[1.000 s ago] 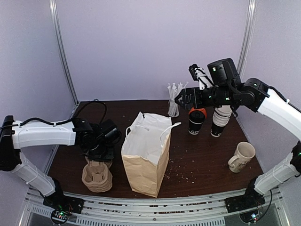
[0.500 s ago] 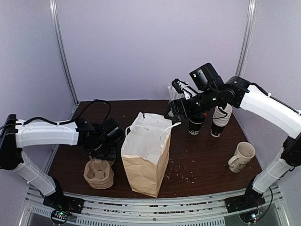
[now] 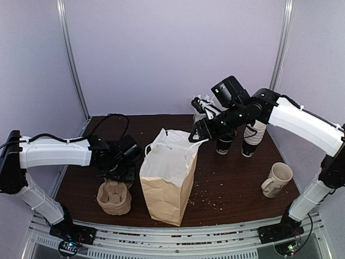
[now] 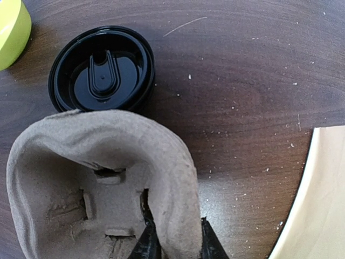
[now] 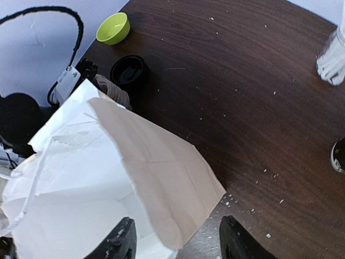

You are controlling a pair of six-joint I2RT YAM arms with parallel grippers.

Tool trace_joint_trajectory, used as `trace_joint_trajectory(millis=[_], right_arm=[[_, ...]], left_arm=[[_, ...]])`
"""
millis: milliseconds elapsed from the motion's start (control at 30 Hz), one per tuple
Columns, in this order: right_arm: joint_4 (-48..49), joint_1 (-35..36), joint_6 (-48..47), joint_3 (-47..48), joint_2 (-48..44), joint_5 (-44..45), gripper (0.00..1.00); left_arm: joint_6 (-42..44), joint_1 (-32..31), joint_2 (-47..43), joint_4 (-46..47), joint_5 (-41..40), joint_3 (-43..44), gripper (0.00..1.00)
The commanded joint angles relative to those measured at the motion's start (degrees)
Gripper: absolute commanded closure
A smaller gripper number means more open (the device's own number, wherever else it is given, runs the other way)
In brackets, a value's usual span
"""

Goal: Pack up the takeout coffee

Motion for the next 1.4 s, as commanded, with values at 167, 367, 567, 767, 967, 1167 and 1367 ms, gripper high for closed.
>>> trace_joint_trajectory(millis=[167,367,567,767,967,1167,1367], right_arm=[[-2.9,0.2,0.0,5.6,1.6,4.4,0.74],[-6.4,-1.1,-1.4,9.7,3.0,10.1,0.88],[-8.4,-2.8,-2.5,13.0,4.7,9.2,0.88],[-8.2,-2.9,-1.9,12.2,3.5,4.1,0.35],[-9.2,-1.8,-2.6,10.1,3.5,0.9,0.34],[-10.5,0.5,-3.7,8.9,4.7,0.5,0.35],[-11.4,1.0,-4.2,8.5,5.4,0.9,0.53]], left_arm=[[0.1,0.5,2.7,7.4,1.3,1.5,0.99],[0.5,0.5,4.7,9.0,1.8,2.6,0.99],[1.5,0.5,8.5,10.0,2.6,6.4,1.00],[1.9,0.5,9.3,11.3,3.3,6.5,1.00],[2.0,0.5,9.7,11.7,3.5,5.9,1.00],[1.9,0.5,9.3,12.1,3.7,5.5,1.00],[1.8,0.5,9.0,12.2,3.7,5.0,1.00]])
